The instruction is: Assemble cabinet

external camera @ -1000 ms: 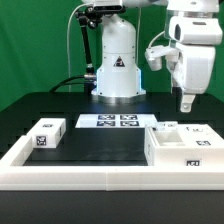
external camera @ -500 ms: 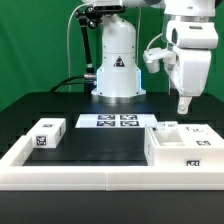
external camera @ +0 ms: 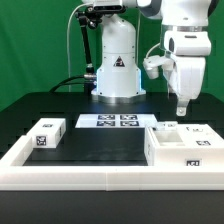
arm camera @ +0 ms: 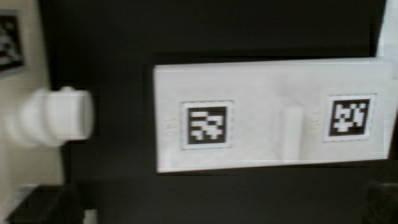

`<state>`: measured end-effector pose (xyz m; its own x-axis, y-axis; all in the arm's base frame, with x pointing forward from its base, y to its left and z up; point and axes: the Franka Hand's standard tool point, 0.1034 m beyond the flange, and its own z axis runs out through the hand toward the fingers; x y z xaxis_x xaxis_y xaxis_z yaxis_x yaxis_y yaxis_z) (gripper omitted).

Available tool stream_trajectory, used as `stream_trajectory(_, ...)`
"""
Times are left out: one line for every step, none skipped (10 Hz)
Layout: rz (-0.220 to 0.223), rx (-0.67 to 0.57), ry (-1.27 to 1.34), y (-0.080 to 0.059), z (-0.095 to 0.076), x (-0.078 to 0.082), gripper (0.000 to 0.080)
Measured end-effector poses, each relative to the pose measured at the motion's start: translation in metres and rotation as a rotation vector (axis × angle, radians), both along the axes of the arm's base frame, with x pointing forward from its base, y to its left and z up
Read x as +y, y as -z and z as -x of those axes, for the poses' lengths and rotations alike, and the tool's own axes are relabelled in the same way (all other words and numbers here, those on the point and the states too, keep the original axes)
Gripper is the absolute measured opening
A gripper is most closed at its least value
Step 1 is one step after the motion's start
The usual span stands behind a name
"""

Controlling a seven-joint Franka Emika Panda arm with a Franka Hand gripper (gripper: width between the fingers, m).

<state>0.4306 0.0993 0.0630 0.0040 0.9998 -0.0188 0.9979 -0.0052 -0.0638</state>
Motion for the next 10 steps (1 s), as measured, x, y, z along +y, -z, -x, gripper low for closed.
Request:
stream_trajectory(-0.002,0.009,-0.002,0.006,0.01,-0.001,0.0796)
stream_trajectory(-0.002,0.016,-0.003,0.009,0.014,-0.001,0.0796)
stream_trajectory(-0.004,0.019,-0.002,0.012,0.015,0.0,0.0796)
stream_trajectory(-0.008,0.023,0.0,0.016,0.017,0.0,0.0796)
stream_trajectory(-0.011,0.027,0.001,0.02,0.018,0.0,0.0796)
stream_trajectory(-0.016,0.028,0.004,0.024,0.019,-0.001,0.0796)
stream_trajectory(-0.024,0.026,0.014,0.029,0.02,-0.004,0.0796)
stream_trajectory(-0.025,0.03,0.019,0.031,0.021,-0.005,0.0796)
stream_trajectory(-0.026,0.035,0.021,0.034,0.022,-0.006,0.0796)
stream_trajectory(-0.029,0.045,0.024,0.039,0.025,-0.006,0.0796)
